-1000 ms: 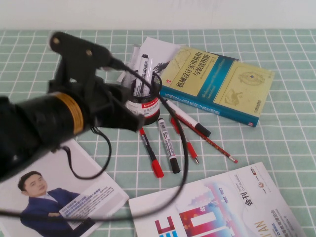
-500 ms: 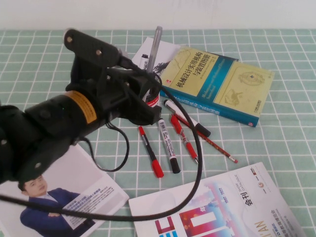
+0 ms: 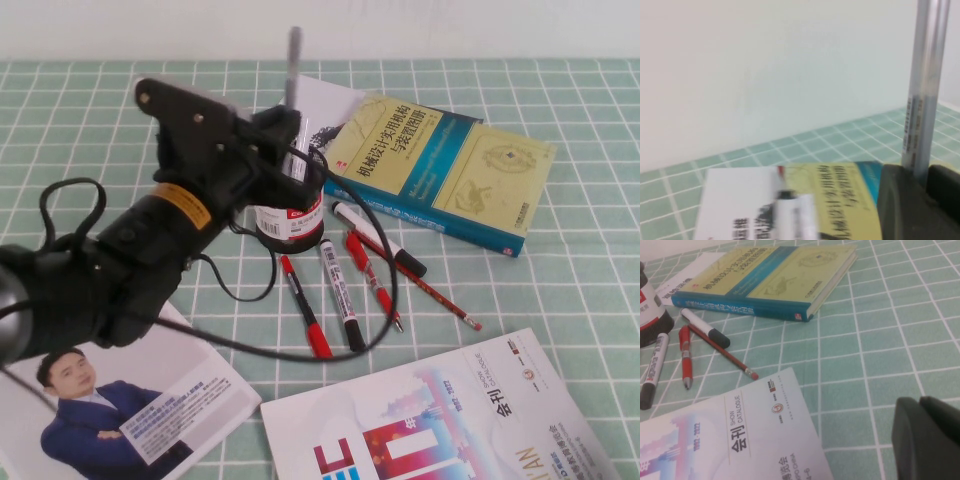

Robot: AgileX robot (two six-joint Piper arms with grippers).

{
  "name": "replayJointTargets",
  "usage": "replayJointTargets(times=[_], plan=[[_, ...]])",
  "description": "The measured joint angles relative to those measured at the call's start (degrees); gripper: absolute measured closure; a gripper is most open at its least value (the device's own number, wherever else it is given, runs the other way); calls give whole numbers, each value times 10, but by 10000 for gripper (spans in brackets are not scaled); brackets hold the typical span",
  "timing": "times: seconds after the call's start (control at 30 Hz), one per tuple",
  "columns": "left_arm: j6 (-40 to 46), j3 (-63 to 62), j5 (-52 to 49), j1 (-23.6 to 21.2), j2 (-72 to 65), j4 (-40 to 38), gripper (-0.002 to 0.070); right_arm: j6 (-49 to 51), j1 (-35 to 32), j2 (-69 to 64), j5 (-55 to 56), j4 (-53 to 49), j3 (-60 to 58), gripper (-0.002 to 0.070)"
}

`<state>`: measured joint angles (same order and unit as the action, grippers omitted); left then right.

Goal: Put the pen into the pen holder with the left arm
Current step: Place the pen onto the pen holder

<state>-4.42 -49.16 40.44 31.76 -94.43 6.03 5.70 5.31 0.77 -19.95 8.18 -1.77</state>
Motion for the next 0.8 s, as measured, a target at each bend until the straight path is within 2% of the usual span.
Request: replayJointTargets(times=[0.2, 0.33, 0.6, 0.8], plan=[[-24, 0, 63, -24, -48, -1, 629, 0, 0, 0, 0, 0, 0, 695], [-43, -3, 83, -34, -65, 28, 629, 0, 0, 0, 0, 0, 0, 695], [-69, -55, 83, -34, -102, 93, 629, 0, 0, 0, 0, 0, 0, 695], [-92, -70, 51, -34, -119, 103, 629, 0, 0, 0, 0, 0, 0, 695]])
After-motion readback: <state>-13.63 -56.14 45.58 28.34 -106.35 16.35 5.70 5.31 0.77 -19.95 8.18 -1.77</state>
